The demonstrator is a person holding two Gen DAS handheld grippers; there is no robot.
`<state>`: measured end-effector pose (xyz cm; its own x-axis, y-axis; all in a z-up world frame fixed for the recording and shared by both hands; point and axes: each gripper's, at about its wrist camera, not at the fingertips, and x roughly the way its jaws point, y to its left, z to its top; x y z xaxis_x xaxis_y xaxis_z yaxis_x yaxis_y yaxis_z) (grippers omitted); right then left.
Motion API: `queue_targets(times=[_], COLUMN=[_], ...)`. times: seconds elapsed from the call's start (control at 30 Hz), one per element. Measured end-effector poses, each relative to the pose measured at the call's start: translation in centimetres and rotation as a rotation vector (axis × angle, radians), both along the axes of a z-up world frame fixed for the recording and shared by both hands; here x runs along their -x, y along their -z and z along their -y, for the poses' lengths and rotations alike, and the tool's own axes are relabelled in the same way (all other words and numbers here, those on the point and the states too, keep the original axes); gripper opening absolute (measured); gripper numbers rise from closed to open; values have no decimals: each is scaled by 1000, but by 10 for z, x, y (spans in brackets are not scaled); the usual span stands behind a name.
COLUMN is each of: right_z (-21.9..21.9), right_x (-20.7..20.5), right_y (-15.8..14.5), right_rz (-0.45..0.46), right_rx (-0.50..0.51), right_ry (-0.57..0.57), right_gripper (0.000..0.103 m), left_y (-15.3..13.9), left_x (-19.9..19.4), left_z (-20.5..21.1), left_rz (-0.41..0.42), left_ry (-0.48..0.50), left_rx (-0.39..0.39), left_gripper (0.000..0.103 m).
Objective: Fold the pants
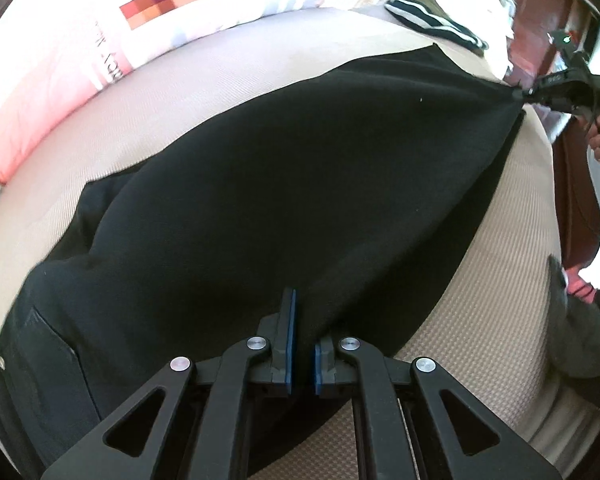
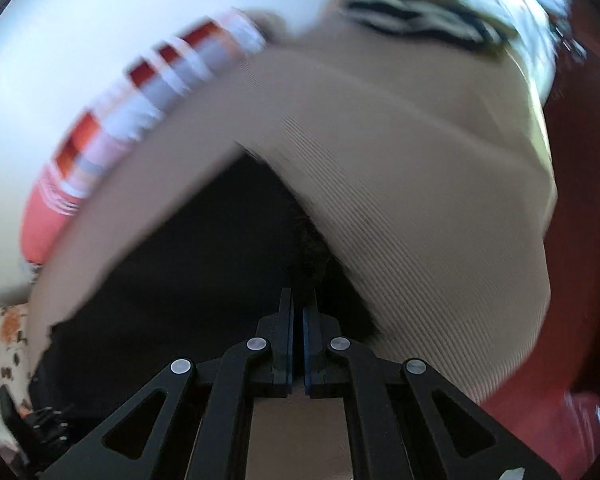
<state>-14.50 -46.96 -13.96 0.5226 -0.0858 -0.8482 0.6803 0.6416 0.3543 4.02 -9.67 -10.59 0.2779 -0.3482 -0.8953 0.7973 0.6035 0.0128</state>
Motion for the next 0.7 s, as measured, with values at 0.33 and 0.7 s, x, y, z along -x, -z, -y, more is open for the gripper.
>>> queue_targets(times=[0.33,0.7], right_z=[5,12], right_x=[11,22], right_y=[-2,12], right_rz=[33,181], right_rx=[-10,-203], right_ry=[17,65], right_gripper=[1,20], left_y=[-2,2], left_x=[4,5], left_z=[-1,0], left_rz=[13,-12], left_ry=[44,15], left_rx=[-5,3], left_gripper=[7,7])
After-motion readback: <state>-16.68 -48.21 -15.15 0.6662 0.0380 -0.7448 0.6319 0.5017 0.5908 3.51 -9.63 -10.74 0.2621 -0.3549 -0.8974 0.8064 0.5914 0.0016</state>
